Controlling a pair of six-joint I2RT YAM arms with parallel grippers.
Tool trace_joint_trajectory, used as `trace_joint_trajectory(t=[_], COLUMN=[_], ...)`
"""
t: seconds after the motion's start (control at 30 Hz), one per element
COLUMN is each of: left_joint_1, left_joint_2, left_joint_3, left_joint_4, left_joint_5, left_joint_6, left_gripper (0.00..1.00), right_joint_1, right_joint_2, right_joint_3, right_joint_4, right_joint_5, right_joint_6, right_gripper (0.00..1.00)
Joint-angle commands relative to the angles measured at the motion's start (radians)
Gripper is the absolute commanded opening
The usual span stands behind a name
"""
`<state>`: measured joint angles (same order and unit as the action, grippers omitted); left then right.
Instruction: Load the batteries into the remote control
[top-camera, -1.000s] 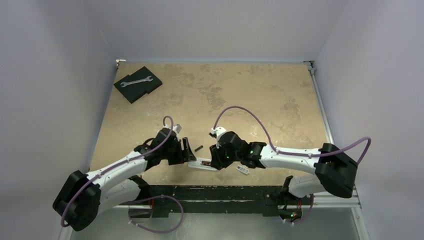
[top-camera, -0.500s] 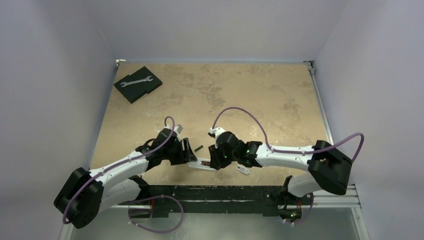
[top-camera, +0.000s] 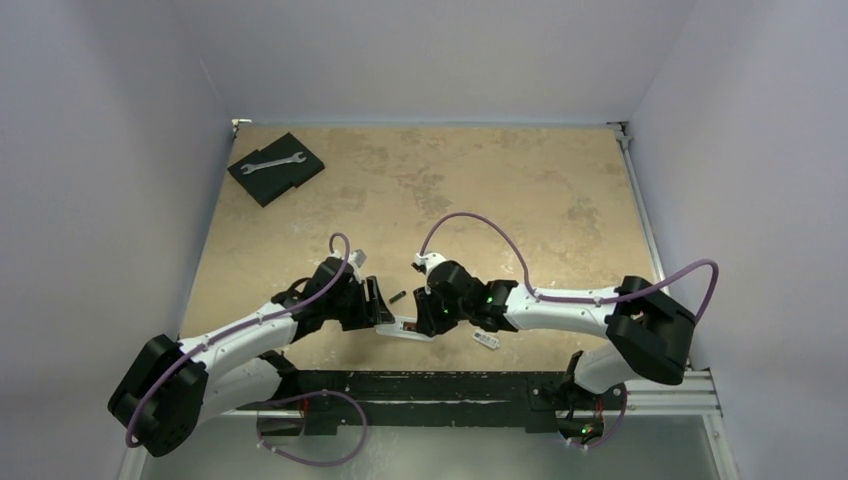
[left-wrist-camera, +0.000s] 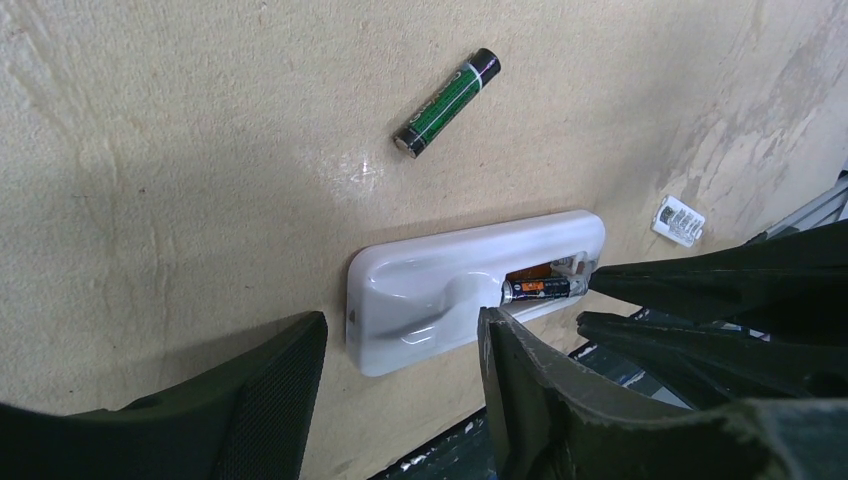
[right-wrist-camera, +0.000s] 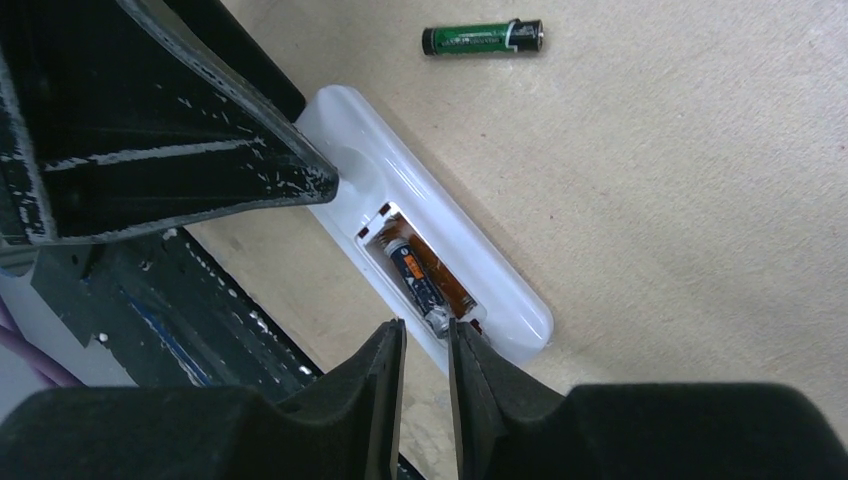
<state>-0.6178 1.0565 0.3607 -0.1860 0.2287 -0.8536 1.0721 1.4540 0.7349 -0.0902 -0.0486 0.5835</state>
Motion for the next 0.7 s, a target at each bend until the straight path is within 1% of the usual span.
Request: trace_joint_trajectory(t=[0.0, 0.17, 0.67], left_joint_1=[-0.009, -0.009, -0.009], left_joint_2=[0.01, 0.017, 0.026], left_joint_3=[-0.014, -0.017, -0.014], left_joint_4=[0.037, 0.043, 0.052], left_joint_5=[0.008, 0.01, 0.011], left_joint_6=[0.005, 0.004, 0.006], left_gripper=[0.56, 0.56, 0.56], right_joint_1=[-0.003, -0.003, -0.003], right_joint_2=[0.008, 0.014, 0.065], right_joint_3=[0.037, 0.037, 0.065], right_joint_4=[0.014, 0.012, 0.01], right_joint_5=[-0.01, -0.009, -0.039], right_joint_6=[0.008, 0.006, -0.024], right_gripper=[0.29, 0.28, 0.18])
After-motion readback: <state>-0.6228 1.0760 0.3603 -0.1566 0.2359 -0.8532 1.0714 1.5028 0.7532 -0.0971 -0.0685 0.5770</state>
